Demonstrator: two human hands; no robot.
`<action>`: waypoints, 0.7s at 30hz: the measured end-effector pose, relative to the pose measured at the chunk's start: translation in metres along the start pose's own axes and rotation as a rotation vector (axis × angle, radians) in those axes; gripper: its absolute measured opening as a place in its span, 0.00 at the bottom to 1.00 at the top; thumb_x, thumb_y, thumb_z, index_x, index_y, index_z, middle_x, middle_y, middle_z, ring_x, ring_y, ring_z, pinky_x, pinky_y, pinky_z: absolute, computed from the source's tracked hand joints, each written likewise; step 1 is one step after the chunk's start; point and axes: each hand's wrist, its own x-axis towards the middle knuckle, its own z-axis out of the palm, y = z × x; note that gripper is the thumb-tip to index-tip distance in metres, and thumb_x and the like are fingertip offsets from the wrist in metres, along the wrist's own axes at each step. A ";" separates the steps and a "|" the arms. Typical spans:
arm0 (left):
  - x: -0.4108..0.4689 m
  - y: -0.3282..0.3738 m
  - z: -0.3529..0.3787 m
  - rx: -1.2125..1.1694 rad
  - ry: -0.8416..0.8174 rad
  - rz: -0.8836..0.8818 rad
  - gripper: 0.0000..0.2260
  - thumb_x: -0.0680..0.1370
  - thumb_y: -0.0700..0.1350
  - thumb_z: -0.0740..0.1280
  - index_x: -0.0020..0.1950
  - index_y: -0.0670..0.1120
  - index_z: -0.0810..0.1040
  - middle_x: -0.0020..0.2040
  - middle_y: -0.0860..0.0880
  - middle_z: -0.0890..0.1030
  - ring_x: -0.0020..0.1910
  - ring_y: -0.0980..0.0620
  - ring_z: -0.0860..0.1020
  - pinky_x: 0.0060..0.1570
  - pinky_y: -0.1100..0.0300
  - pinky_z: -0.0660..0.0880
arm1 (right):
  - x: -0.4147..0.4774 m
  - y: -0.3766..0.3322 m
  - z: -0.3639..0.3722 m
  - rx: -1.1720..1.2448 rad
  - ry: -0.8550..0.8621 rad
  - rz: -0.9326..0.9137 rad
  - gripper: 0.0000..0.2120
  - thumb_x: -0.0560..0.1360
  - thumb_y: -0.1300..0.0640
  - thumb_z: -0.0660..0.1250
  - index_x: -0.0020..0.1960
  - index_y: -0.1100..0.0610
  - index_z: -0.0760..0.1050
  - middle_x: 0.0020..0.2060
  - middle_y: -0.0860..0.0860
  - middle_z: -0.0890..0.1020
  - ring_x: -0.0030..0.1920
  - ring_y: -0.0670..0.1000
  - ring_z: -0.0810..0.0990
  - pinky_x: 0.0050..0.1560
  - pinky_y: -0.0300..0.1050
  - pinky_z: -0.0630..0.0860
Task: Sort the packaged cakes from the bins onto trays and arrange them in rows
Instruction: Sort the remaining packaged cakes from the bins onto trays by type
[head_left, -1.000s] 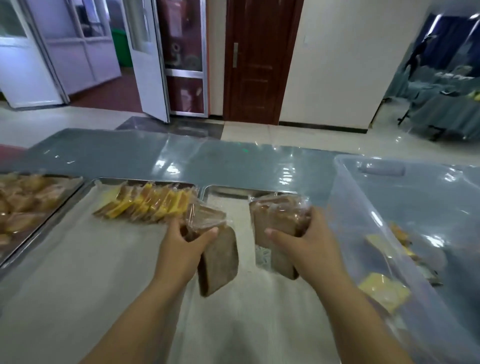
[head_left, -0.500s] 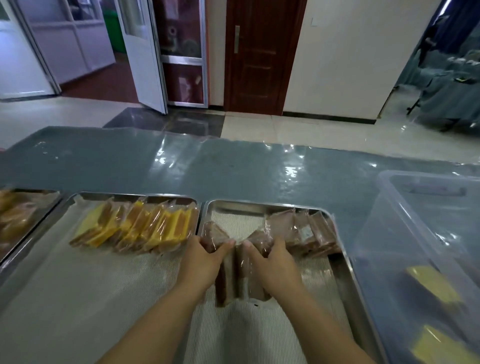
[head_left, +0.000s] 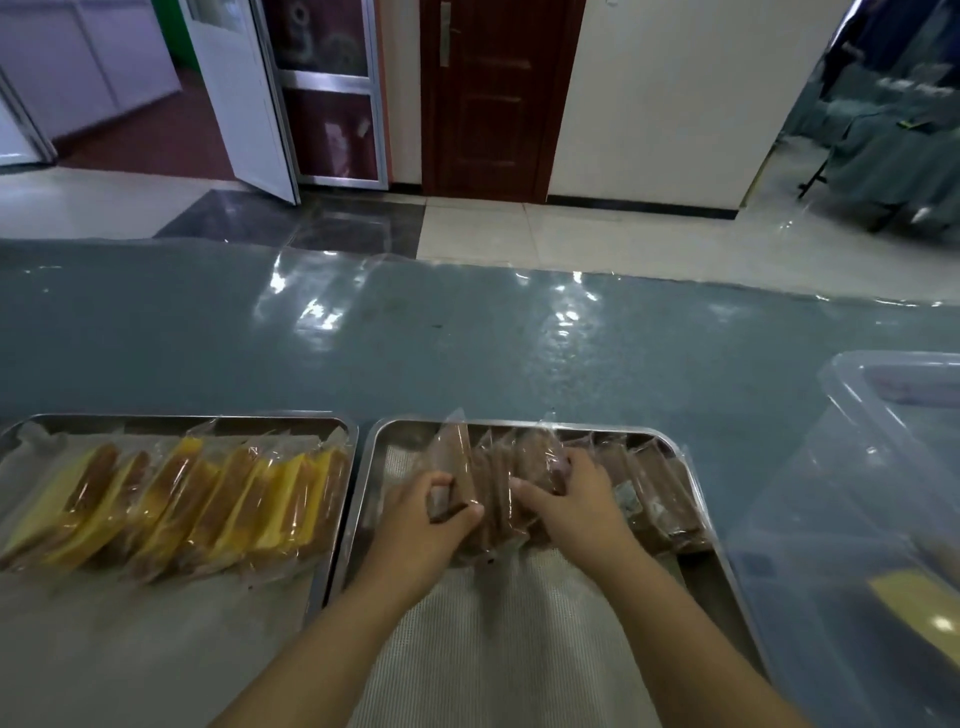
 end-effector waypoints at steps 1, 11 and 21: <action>-0.002 -0.004 0.002 -0.024 -0.004 0.007 0.17 0.72 0.56 0.70 0.59 0.59 0.72 0.63 0.52 0.72 0.57 0.51 0.76 0.46 0.58 0.80 | -0.004 0.002 -0.001 -0.109 0.018 -0.016 0.30 0.68 0.42 0.73 0.64 0.51 0.66 0.60 0.50 0.70 0.58 0.51 0.74 0.60 0.52 0.75; -0.019 -0.006 -0.009 0.267 -0.205 0.111 0.29 0.77 0.53 0.66 0.74 0.63 0.56 0.73 0.59 0.62 0.71 0.55 0.62 0.69 0.47 0.64 | -0.010 0.004 -0.013 -0.669 0.037 0.111 0.30 0.77 0.42 0.63 0.69 0.61 0.64 0.71 0.61 0.57 0.70 0.60 0.59 0.68 0.53 0.64; -0.066 0.054 -0.050 0.839 -0.296 0.140 0.13 0.77 0.57 0.63 0.59 0.55 0.75 0.57 0.56 0.77 0.52 0.57 0.76 0.54 0.56 0.75 | -0.063 -0.045 -0.068 -0.819 -0.038 -0.043 0.11 0.76 0.50 0.61 0.52 0.56 0.76 0.37 0.47 0.76 0.43 0.51 0.77 0.51 0.46 0.71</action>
